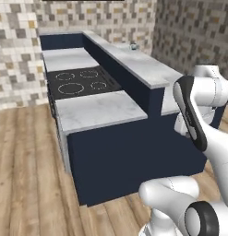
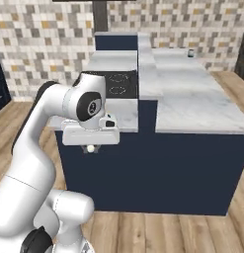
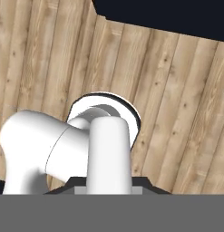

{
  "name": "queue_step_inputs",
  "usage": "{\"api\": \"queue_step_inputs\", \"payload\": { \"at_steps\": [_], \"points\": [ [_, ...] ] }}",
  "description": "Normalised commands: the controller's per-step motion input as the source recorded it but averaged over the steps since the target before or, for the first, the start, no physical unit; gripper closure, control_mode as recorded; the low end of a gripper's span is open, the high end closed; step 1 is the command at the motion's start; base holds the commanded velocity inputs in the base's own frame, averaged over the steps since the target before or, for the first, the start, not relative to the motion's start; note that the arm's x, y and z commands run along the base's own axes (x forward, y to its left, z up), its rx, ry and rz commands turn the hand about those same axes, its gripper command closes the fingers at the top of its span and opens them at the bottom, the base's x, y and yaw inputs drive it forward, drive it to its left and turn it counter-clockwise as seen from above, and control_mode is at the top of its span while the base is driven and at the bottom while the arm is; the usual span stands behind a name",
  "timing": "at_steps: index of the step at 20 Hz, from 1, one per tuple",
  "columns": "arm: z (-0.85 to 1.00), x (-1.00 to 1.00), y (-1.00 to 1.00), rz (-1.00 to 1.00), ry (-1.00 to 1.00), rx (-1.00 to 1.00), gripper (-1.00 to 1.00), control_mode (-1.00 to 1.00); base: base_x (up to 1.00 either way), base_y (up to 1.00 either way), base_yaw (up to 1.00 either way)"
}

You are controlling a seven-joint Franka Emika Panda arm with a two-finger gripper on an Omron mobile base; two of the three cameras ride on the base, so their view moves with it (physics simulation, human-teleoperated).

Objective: Pick up the marshmallow and place it in the cup of hot chocolate on the dining counter.

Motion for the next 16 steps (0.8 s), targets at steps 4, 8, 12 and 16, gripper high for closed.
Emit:
{"api": "queue_step_inputs", "payload": {
  "at_steps": [4, 8, 12, 16],
  "points": [
    [0.0, 0.0, 0.0, 0.0, 0.0, 0.0, 1.0, 1.0, 0.0, -1.0, 0.0],
    [0.0, 0.0, 0.0, 0.0, 0.0, 0.0, 1.0, 1.0, 0.0, -1.0, 0.0],
    [0.0, 0.0, 0.0, 0.0, 0.0, 0.0, 1.0, 1.0, 0.0, -1.0, 0.0],
    [0.0, 0.0, 0.0, 0.0, 0.0, 0.0, 1.0, 1.0, 0.0, -1.0, 0.0]
  ]
}}
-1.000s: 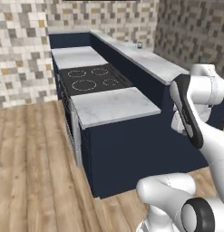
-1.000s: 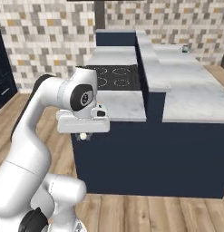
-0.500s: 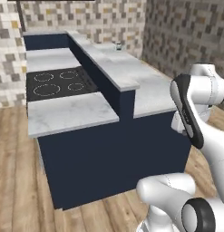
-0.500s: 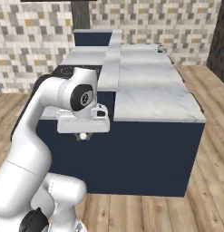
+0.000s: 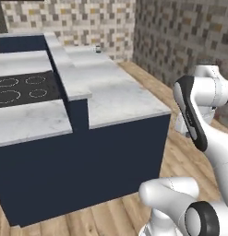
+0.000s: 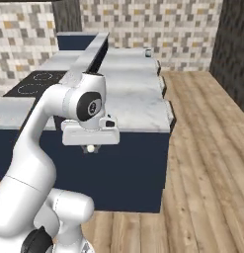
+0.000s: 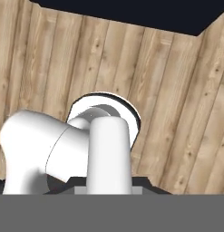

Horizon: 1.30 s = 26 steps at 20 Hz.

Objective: Pick up the marshmallow and place it in the cup of hot chocolate on the dining counter.

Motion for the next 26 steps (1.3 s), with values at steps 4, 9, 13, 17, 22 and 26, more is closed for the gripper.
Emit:
{"api": "queue_step_inputs", "payload": {
  "at_steps": [4, 9, 13, 17, 22, 26],
  "points": [
    [0.0, 0.0, 0.0, 0.0, 0.0, 0.0, 1.0, 1.0, 0.17, -1.0, 0.0],
    [0.0, 0.0, 0.0, 0.0, 0.0, 0.0, 1.0, 1.0, 0.22, -1.0, 0.0],
    [0.0, 0.0, 0.0, 0.0, 0.0, 0.0, 1.0, 1.0, 0.23, -1.0, 0.0],
    [0.0, 0.0, 0.0, 0.0, 0.0, 0.0, 1.0, 1.0, 0.83, -1.0, 0.01],
    [0.0, 0.0, 0.0, 0.0, 0.0, 0.0, 1.0, 1.0, 1.0, -1.0, 0.09],
    [0.0, 0.0, 0.0, 0.0, 0.0, 0.0, 1.0, 1.0, 1.0, -1.0, 0.09]
  ]
}}
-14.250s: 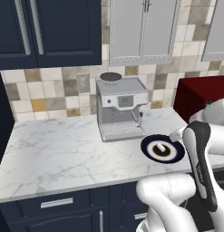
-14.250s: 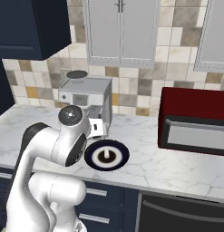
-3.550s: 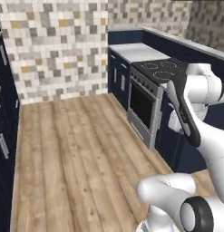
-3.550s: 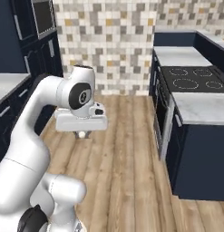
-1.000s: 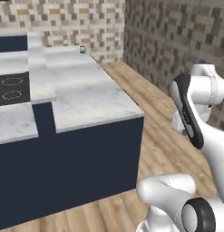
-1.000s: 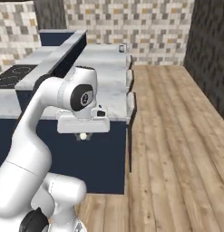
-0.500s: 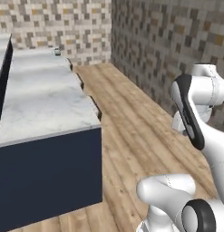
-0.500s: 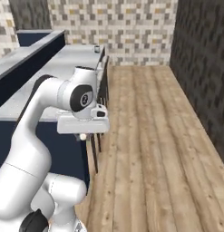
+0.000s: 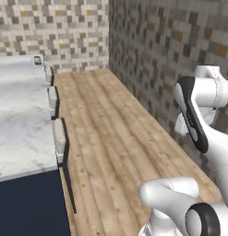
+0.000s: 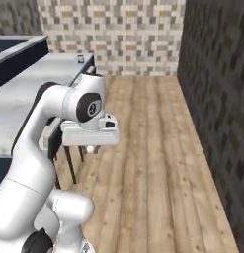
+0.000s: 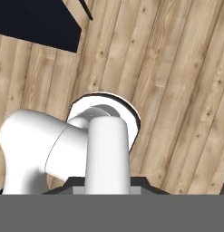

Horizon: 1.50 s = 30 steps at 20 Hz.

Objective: Pick up the marshmallow and place it in the cup of hot chocolate on the dining counter.

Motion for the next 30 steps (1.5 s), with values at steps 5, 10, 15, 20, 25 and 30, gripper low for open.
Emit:
{"api": "queue_step_inputs", "payload": {
  "at_steps": [5, 10, 15, 20, 25, 30],
  "points": [
    [0.0, 0.0, 0.0, 0.0, 0.0, 0.0, 1.0, 1.0, 1.0, -0.65, 0.1],
    [0.0, 0.0, 0.0, 0.0, 0.0, 0.0, 1.0, 1.0, 1.0, -0.35, 0.09],
    [0.0, 0.0, 0.0, 0.0, 0.0, 0.0, 1.0, 1.0, 1.0, -0.28, 0.12],
    [0.0, 0.0, 0.0, 0.0, 0.0, 0.0, 1.0, 1.0, 1.0, -0.06, 0.17],
    [0.0, 0.0, 0.0, 0.0, 0.0, 0.0, 1.0, 1.0, 1.0, -0.35, 0.18],
    [0.0, 0.0, 0.0, 0.0, 0.0, 0.0, 1.0, 1.0, 1.0, -0.65, 0.21]
  ]
}}
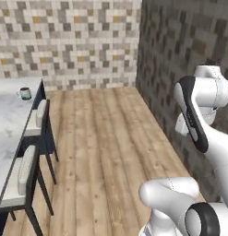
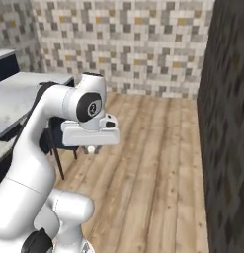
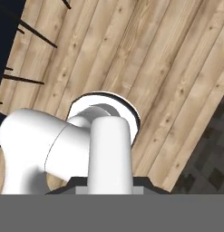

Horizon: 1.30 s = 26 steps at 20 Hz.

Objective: Pick up the marshmallow and place it in the cup of hot chocolate on the dining counter.

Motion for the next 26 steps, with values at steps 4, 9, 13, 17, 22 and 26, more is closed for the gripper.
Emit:
{"api": "queue_step_inputs", "payload": {
  "at_steps": [4, 9, 13, 17, 22, 26],
  "points": [
    [0.0, 0.0, 0.0, 0.0, 0.0, 0.0, 1.0, 1.0, 1.0, -0.37, 0.27],
    [0.0, 0.0, 0.0, 0.0, 0.0, 0.0, 1.0, 1.0, 0.99, -0.33, 0.35],
    [0.0, 0.0, 0.0, 0.0, 0.0, 0.0, 1.0, 1.0, 0.99, -0.59, 0.37],
    [0.0, 0.0, 0.0, 0.0, 0.0, 0.0, 1.0, 1.0, 1.0, -0.38, 0.39],
    [0.0, 0.0, 0.0, 0.0, 0.0, 0.0, 1.0, 1.0, 1.0, -0.31, 0.43],
    [0.0, 0.0, 0.0, 0.0, 0.0, 0.0, 1.0, 1.0, 1.0, -0.47, 0.44]
  ]
}}
